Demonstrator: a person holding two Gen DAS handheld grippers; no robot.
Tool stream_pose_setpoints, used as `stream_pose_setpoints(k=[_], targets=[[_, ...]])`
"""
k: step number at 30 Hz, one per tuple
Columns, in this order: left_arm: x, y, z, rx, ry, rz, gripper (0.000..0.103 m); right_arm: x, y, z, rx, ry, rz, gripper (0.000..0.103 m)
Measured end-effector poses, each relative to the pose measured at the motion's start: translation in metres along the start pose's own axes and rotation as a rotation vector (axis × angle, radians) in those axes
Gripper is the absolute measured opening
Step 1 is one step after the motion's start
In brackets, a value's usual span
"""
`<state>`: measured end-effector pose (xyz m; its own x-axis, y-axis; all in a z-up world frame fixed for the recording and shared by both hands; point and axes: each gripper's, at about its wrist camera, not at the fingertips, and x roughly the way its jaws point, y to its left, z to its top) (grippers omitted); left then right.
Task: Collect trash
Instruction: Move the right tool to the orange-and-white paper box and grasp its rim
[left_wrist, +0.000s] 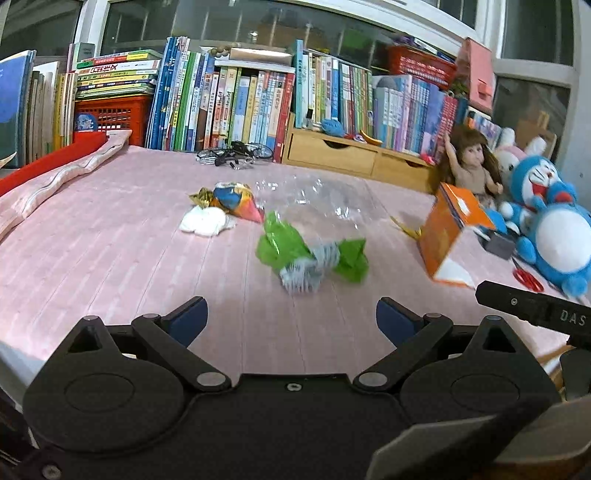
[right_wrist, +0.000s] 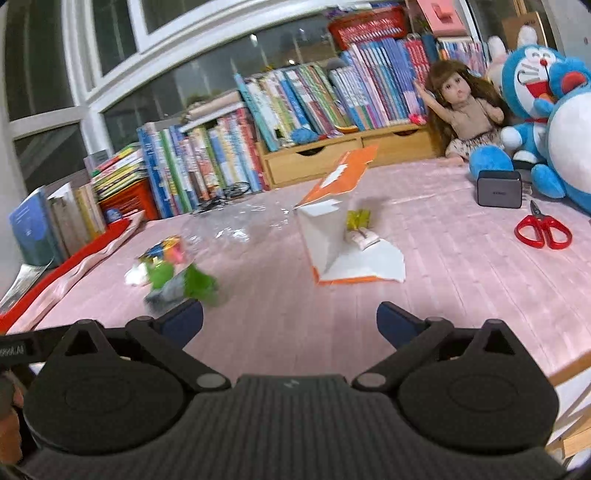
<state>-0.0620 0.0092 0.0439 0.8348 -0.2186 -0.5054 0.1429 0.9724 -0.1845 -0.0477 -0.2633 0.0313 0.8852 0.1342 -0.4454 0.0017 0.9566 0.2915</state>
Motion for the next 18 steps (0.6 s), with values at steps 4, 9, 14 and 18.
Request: stream_pose_setpoints(k=[4,9,14,18], targets=[[0.021,-0.002,0.007,-0.014,-0.015,0.012,0.098,0.017,-0.002,0.011,0.002,-0.009,-0.031,0.103],[0.051,-0.007,0.015,-0.025,-0.012,0.024,0.098,0.030,0.002,0.023,-0.017,-0.058,-0.046,0.103],[0.075,-0.006,0.018,-0.054,-0.004,0.032,0.098,0.039,-0.006,0.039,0.073,-0.102,0.005,0.095],[0.097,-0.006,0.021,-0.049,0.018,0.021,0.086,0.053,-0.004,0.045,0.100,-0.054,0.062,0.035]])
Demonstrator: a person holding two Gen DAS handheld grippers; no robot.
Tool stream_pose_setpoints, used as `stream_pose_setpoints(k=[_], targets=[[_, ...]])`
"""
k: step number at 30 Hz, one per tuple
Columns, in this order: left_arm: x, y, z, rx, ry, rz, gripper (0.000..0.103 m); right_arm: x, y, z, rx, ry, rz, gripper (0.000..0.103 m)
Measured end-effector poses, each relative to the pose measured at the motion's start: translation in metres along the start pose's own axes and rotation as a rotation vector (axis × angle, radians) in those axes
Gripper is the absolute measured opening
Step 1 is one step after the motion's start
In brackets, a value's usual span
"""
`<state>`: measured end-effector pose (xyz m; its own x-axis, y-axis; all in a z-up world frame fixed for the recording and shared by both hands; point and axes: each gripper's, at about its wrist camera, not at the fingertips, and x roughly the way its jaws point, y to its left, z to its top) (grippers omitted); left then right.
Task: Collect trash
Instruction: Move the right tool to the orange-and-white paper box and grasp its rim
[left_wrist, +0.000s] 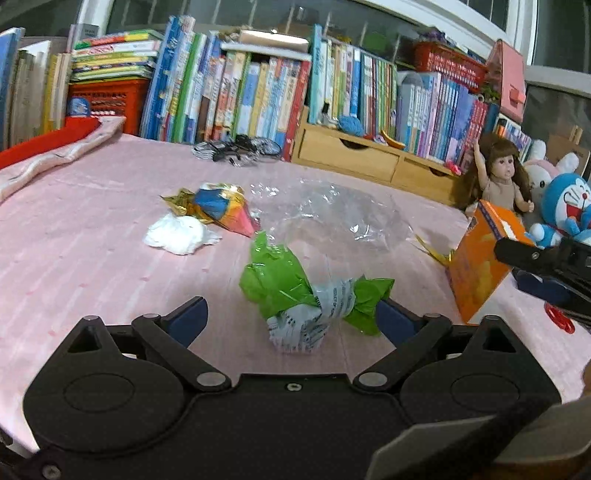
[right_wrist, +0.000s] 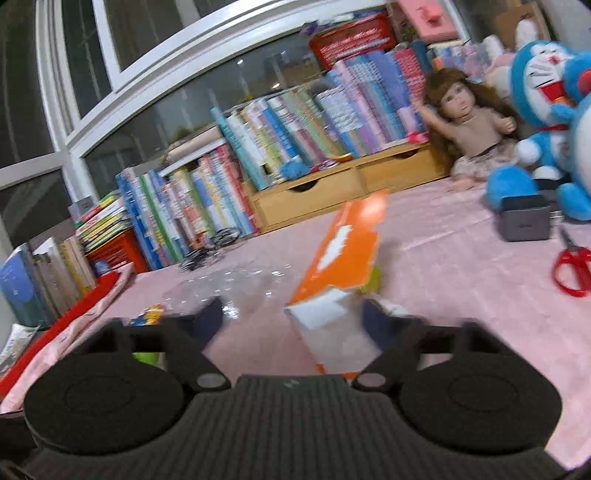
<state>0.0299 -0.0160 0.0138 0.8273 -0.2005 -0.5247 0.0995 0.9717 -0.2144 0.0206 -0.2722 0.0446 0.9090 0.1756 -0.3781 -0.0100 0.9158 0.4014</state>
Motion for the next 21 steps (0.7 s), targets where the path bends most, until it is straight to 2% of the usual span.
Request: stream_pose_setpoints(k=[1,2,4,7,10,13,14,15,16,17,21], targets=[[0.005,0.000,0.000,0.006,0.013,-0.006,0.062,0.002,-0.001,-0.001,0.025,0.023,0.020,0.007],[0.012,0.000,0.001,0.008,0.039,-0.006,0.053,0.002,-0.001,-0.003,0.036,0.030,0.033,0.006],[0.014,0.001,0.002,-0.019,0.038,-0.014,0.051,-0.003,0.007,-0.012,-0.029,0.024,0.042,0.004],[0.009,-0.002,0.003,0.017,0.012,-0.002,0.049,-0.015,0.021,-0.026,-0.148,0.032,0.051,0.003],[0.001,-0.003,0.001,0.038,-0.011,0.015,0.030,-0.027,0.032,-0.036,-0.234,0.036,0.065,0.004],[-0.006,0.002,0.001,0.028,-0.024,0.023,0.029,-0.033,0.033,-0.039,-0.246,-0.004,-0.017,0.015],[-0.008,0.003,0.001,0.030,-0.028,0.028,0.029,-0.033,0.031,-0.037,-0.237,-0.025,-0.059,0.041],[-0.009,0.004,0.001,0.032,-0.029,0.030,0.029,-0.031,0.029,-0.034,-0.223,-0.039,-0.088,0.051],[-0.011,0.005,0.000,0.033,-0.030,0.029,0.029,-0.027,0.026,-0.030,-0.198,-0.051,-0.114,0.072],[-0.012,0.006,0.000,0.032,-0.030,0.029,0.029,-0.024,0.022,-0.027,-0.176,-0.061,-0.117,0.080],[-0.016,0.009,-0.001,0.031,-0.034,0.034,0.030,0.000,0.014,-0.011,-0.156,-0.048,-0.106,0.082]])
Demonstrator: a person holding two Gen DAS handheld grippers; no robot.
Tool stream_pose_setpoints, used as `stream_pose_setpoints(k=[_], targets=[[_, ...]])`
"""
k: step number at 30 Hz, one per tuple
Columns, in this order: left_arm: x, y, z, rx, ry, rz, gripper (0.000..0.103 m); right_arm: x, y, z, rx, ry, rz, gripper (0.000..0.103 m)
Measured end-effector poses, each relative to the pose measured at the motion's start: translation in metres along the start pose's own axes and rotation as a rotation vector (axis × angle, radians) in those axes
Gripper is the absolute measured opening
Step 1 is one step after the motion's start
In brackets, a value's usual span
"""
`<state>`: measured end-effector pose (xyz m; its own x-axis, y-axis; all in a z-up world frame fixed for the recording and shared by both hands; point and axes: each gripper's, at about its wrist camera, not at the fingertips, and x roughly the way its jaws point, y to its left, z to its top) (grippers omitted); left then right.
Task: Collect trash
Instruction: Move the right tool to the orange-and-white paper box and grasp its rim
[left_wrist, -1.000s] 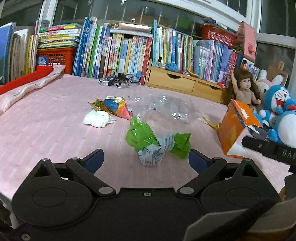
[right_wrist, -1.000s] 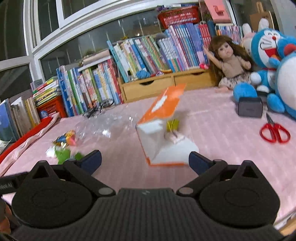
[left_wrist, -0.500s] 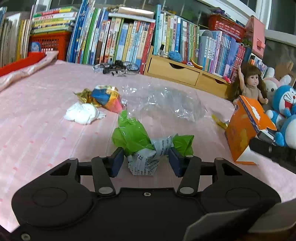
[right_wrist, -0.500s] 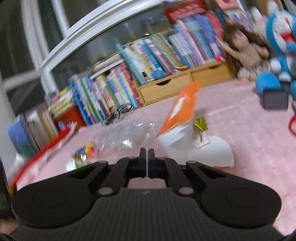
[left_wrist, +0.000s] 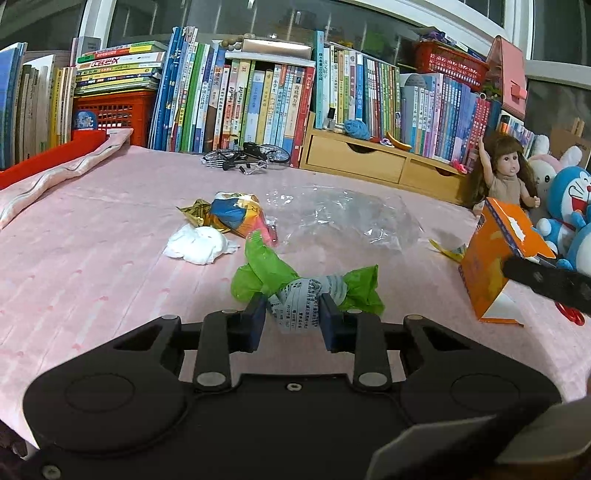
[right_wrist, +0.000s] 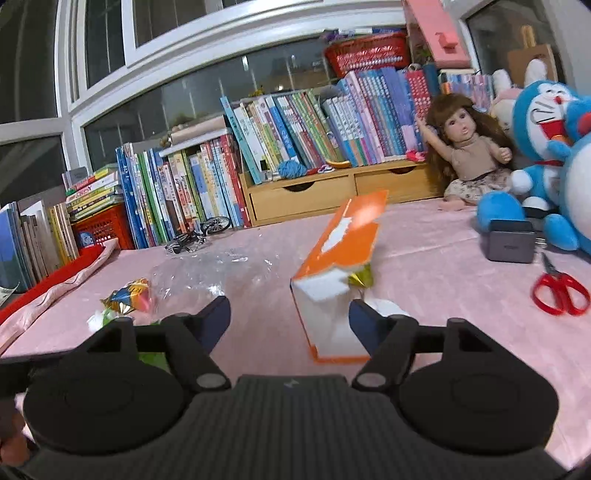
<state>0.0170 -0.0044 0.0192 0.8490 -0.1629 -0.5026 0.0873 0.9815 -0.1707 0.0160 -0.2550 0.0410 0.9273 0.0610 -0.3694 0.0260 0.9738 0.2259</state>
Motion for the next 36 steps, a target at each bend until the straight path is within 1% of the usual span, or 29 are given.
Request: stream_pose_setpoints(k=[1,2,3,4,5,6,8,9,11,13,15,16,19,21,22,23,24,25,26,27,29,30,32,36], targets=[[-0.002,0.001,0.000,0.002,-0.005,0.002,0.030,0.007,-0.002,0.003,0.005,0.002,-0.005,0.082],[-0.003,0.002,0.000,0.004,-0.013,0.008,0.031,0.014,-0.005,0.007,0.013,0.005,-0.011,0.078],[-0.005,0.003,0.000,0.006,-0.020,0.018,0.040,0.022,-0.009,0.010,0.029,0.014,-0.016,0.072],[-0.006,0.003,0.001,0.007,-0.026,0.027,0.050,0.028,-0.012,0.013,0.050,0.028,-0.021,0.044],[-0.009,0.005,0.001,0.006,-0.035,0.035,0.053,0.031,-0.015,0.014,0.071,0.042,-0.023,0.035],[-0.010,0.007,0.002,0.004,-0.041,0.040,0.055,0.031,-0.016,0.014,0.082,0.042,-0.006,0.035],[-0.014,0.012,0.003,-0.005,-0.052,0.047,0.057,0.024,-0.006,0.009,0.013,0.039,0.039,0.035],[-0.016,0.014,0.004,-0.013,-0.056,0.049,0.060,0.018,0.003,0.004,-0.056,0.036,0.052,0.035],[-0.020,0.019,0.005,-0.033,-0.064,0.049,0.061,0.006,0.020,-0.010,-0.189,0.050,0.089,0.035],[-0.023,0.024,0.006,-0.048,-0.066,0.044,0.063,-0.006,0.033,-0.023,-0.287,0.056,0.108,0.034],[-0.024,0.028,0.006,-0.053,-0.064,0.037,0.066,-0.019,0.043,-0.034,-0.373,0.055,0.125,0.032],[-0.024,0.030,0.006,-0.052,-0.062,0.036,0.067,-0.024,0.047,-0.039,-0.407,0.062,0.138,0.024],[-0.023,0.032,0.003,-0.049,-0.053,0.048,0.068,-0.041,0.055,-0.050,-0.489,0.073,0.163,0.024],[-0.022,0.034,0.002,-0.055,-0.042,0.052,0.069,-0.048,0.058,-0.058,-0.540,0.073,0.159,0.026],[-0.021,0.035,0.001,-0.058,-0.037,0.051,0.069,-0.050,0.058,-0.060,-0.550,0.076,0.159,0.029],[-0.021,0.036,0.000,-0.061,-0.032,0.051,0.070,-0.053,0.058,-0.063,-0.560,0.078,0.162,0.041],[-0.020,0.036,-0.001,-0.061,-0.030,0.051,0.070,-0.056,0.058,-0.066,-0.570,0.078,0.171,0.048],[-0.020,0.036,-0.002,-0.059,-0.027,0.052,0.071,-0.057,0.057,-0.069,-0.584,0.077,0.177,0.049],[-0.020,0.036,-0.003,-0.053,-0.024,0.051,0.072,-0.059,0.058,-0.072,-0.601,0.079,0.179,0.054],[-0.019,0.035,-0.003,-0.046,-0.021,0.051,0.073,-0.060,0.059,-0.075,-0.619,0.082,0.180,0.057],[-0.018,0.034,-0.005,-0.038,-0.017,0.050,0.074,-0.062,0.060,-0.080,-0.631,0.077,0.184,0.067],[-0.018,0.033,-0.006,-0.037,-0.013,0.049,0.074,-0.062,0.061,-0.083,-0.632,0.076,0.186,0.069],[-0.017,0.032,-0.006,-0.041,-0.010,0.045,0.074,-0.062,0.064,-0.087,-0.638,0.069,0.191,0.076],[-0.020,0.032,-0.006,-0.048,-0.013,0.050,0.075,-0.071,0.064,-0.092,-0.648,0.061,0.244,0.084]])
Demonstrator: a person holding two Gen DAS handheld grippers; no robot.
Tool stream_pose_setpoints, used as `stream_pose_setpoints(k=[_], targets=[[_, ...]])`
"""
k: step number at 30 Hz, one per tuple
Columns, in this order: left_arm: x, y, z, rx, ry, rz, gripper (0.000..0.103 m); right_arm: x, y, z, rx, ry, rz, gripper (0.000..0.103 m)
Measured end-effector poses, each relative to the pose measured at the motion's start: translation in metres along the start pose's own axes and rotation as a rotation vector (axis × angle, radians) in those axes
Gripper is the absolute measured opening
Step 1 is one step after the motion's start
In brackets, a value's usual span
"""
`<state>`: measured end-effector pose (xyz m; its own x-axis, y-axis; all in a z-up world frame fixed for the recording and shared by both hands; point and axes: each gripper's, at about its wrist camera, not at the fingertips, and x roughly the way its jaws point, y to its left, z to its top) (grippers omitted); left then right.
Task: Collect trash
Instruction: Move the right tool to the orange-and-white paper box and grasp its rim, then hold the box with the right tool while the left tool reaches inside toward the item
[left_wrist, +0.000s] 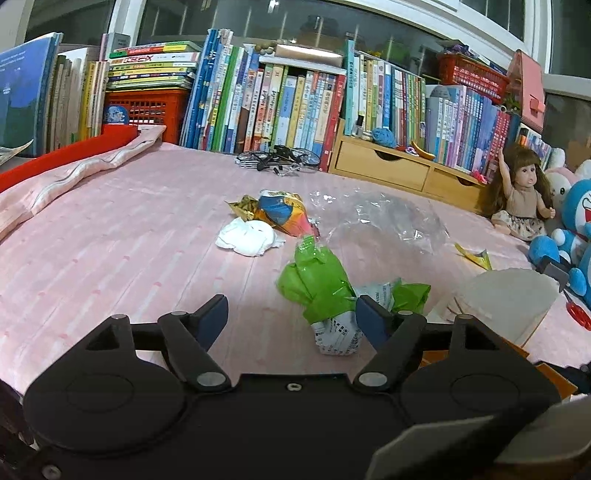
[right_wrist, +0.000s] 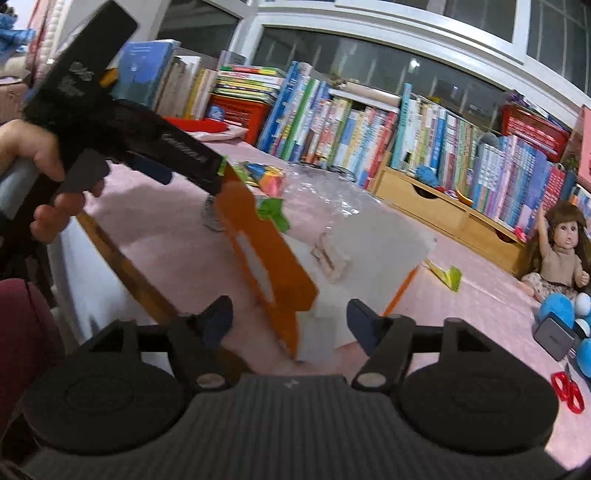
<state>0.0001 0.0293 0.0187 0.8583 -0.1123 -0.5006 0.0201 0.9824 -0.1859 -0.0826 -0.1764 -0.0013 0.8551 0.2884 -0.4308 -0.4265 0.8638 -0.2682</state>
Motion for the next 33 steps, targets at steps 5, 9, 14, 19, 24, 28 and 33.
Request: stream_pose_setpoints(k=[5,9,14,19,24,28,33], targets=[[-0.011,0.009,0.005,-0.044,-0.029,-0.015,0.074,-0.019,-0.006,-0.002,0.032,-0.038,0.010,0.086],[-0.017,0.006,0.010,-0.039,-0.027,-0.069,0.073,-0.016,-0.008,0.002,0.043,-0.044,0.004,0.084],[-0.025,-0.004,0.011,-0.030,-0.015,-0.143,0.072,-0.003,0.000,0.006,0.028,-0.006,0.016,0.021],[-0.037,-0.016,0.017,0.011,-0.020,-0.197,0.072,-0.015,-0.003,-0.001,-0.044,0.005,-0.006,0.018],[-0.040,-0.044,0.020,0.106,-0.004,-0.266,0.068,-0.022,-0.010,-0.008,-0.065,0.026,-0.049,0.018],[-0.033,-0.074,0.016,0.216,0.033,-0.280,0.064,-0.023,-0.009,-0.011,-0.112,0.025,-0.081,0.018],[-0.013,-0.106,0.012,0.298,0.107,-0.302,0.063,-0.025,-0.005,-0.017,-0.126,0.021,-0.083,0.019]])
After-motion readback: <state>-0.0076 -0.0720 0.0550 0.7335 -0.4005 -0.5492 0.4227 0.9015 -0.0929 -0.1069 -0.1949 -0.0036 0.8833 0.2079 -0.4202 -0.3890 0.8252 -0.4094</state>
